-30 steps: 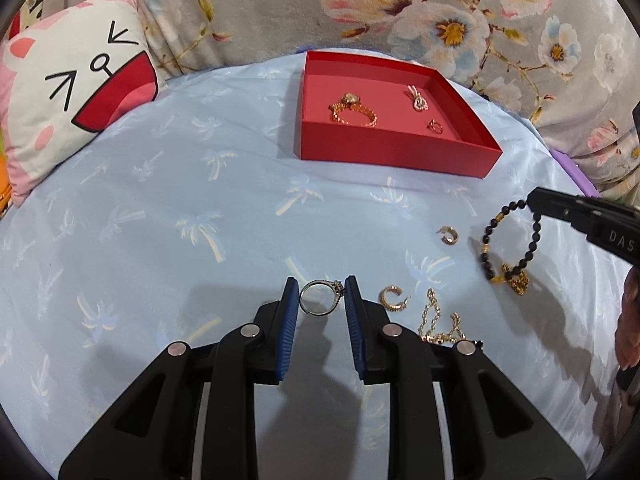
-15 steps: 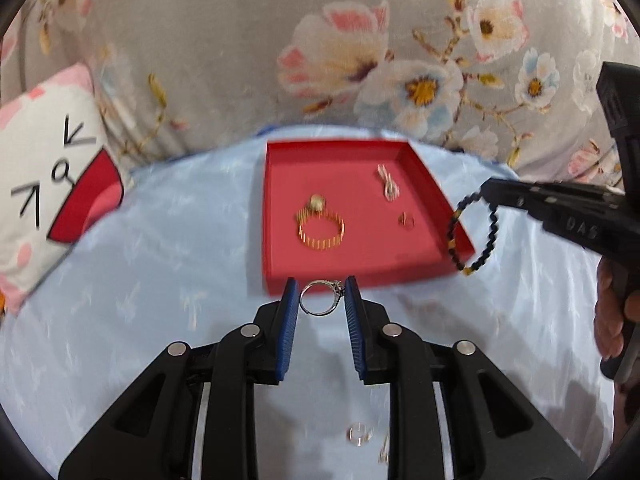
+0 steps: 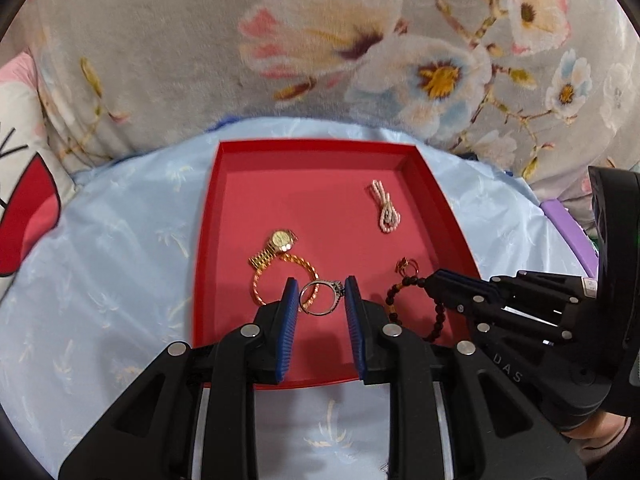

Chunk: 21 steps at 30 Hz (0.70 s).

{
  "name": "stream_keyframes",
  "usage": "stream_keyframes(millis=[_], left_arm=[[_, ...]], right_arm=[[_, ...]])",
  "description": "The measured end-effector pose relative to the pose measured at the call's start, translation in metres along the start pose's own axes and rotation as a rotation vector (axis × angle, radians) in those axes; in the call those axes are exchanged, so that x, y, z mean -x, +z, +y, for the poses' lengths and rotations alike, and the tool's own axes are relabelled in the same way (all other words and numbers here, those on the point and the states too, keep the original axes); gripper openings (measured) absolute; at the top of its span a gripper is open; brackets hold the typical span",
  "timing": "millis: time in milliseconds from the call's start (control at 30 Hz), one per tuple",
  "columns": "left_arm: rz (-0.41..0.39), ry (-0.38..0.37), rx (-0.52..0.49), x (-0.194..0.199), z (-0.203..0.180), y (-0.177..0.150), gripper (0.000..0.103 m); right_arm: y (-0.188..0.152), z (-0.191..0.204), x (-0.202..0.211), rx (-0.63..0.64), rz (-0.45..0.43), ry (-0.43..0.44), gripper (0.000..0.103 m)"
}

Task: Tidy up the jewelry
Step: 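Lower the silver ring and bead bracelet into the red box and open both grippers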

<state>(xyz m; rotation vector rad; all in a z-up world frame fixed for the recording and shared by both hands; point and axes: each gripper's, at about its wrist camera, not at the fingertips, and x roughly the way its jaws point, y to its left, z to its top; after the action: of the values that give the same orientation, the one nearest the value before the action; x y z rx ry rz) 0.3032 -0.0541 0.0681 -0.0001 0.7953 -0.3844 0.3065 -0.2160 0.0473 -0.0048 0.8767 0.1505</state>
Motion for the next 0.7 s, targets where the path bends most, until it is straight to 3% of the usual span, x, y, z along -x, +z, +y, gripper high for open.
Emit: stream_keyframes(millis=[267, 533, 700], left_arm=[[0.081, -0.006, 0.024, -0.027, 0.005, -0.012, 0.023], [0.086, -0.007, 0.034, -0.034, 0.008, -0.011, 0.024], [0.075, -0.008, 0.064, -0.032, 0.016, -0.007, 0.035]], right_arm=[[-0.013, -0.012, -0.009, -0.006, 0.010, -0.039, 0.005], [-0.018, -0.025, 0.000, -0.061, -0.012, -0.021, 0.009], [-0.025, -0.031, 0.013, -0.087, -0.035, -0.003, 0.015]])
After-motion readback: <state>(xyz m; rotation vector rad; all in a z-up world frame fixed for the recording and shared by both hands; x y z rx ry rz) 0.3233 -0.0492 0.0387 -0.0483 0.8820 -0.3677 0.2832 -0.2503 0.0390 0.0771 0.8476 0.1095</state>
